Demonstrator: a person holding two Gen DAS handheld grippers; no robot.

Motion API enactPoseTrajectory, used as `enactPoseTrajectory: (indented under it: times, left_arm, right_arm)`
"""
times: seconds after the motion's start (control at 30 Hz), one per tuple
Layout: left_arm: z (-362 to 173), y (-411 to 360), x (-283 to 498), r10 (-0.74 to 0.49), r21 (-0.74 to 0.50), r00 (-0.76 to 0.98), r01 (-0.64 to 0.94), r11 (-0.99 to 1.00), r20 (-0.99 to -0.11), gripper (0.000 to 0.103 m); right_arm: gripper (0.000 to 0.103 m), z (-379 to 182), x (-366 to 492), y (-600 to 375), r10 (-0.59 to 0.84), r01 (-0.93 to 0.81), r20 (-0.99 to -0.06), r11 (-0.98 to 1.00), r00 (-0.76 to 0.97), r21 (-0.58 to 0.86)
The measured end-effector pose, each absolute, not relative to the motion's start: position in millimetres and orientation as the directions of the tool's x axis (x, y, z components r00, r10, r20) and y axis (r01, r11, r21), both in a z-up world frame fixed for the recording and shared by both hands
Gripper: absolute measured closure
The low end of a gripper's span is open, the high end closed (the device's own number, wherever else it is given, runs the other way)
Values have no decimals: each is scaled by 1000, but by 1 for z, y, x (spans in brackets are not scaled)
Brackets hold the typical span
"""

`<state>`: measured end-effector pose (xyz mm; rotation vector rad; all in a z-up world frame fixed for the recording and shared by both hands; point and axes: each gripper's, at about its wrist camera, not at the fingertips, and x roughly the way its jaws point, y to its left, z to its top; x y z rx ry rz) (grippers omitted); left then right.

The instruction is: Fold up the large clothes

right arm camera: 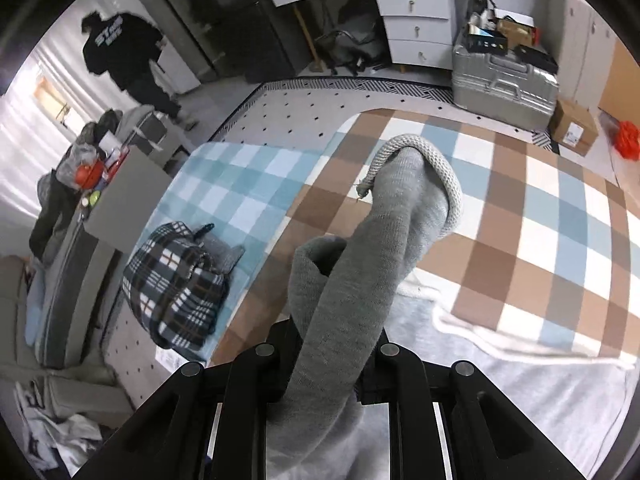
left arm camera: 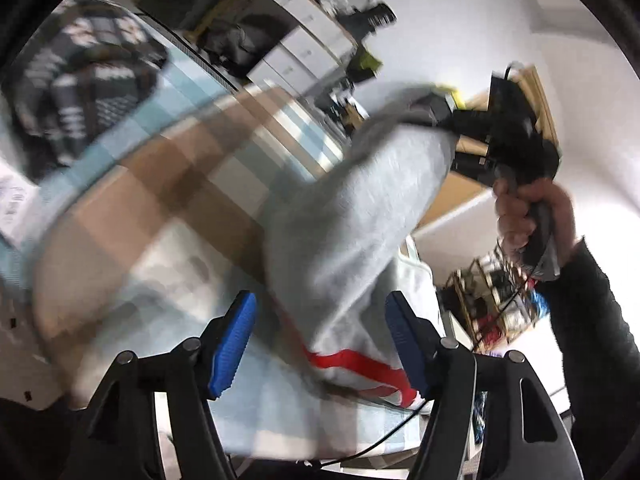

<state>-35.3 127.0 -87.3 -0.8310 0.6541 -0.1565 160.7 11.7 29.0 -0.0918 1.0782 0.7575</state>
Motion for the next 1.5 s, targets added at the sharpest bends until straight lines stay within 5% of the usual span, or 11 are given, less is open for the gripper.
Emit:
enactPoseTrajectory:
  times: [0.2,0.33,0.4,0.43,0.47,0.7,0.8,0.87,1.37,1.43,1.5]
  left_arm:
    - [-108,126,-4,-386,-759,769,-191,623,-510,41]
    - [-126,143,5,-444,-845,790,-168,508,-423,41]
    - [-131,145,9,-501,-888,789,-120,444,-357,53]
    - [-129,143,10,-517,-883,775,-108,458,-363,78]
    - [-126,140,11,-530,-876,767,-85,475,-362,89]
    - [-90,106,-6,-400,-704,817,-10,710,-415,93]
    - [-79,93,-7,-349,-613,826,5,790,-443,93]
    - [-74,82,-5,-324,-560,827,12,828,-460,94]
    - [-57,57,1,-283,-405,833,78,911,-476,94]
    - [-60,61,3,-309,-442,826,81,893,-472,94]
    - [-66,69,1,-337,-490,821,81,868,-461,94]
  right_arm:
    - [85,27,155,8,527,-613,-815,734,240,294]
    - [85,26,151,13,520,-633,-822,723,232,278]
    - [85,24,151,15,515,-637,-826,721,230,272]
    - [85,23,152,15,508,-633,-830,726,232,267]
    - [85,21,154,17,495,-625,-837,736,233,261]
    - [78,-7,172,40,275,-554,-940,824,204,121]
    - [52,-21,171,64,163,-572,-970,820,182,31]
    - [19,-32,169,85,80,-600,-982,799,170,-39]
    - [12,-137,148,194,-543,-697,-812,498,213,-515]
    - [14,-144,143,195,-555,-704,-798,468,236,-534]
    - [32,-149,137,193,-540,-712,-803,458,253,-532]
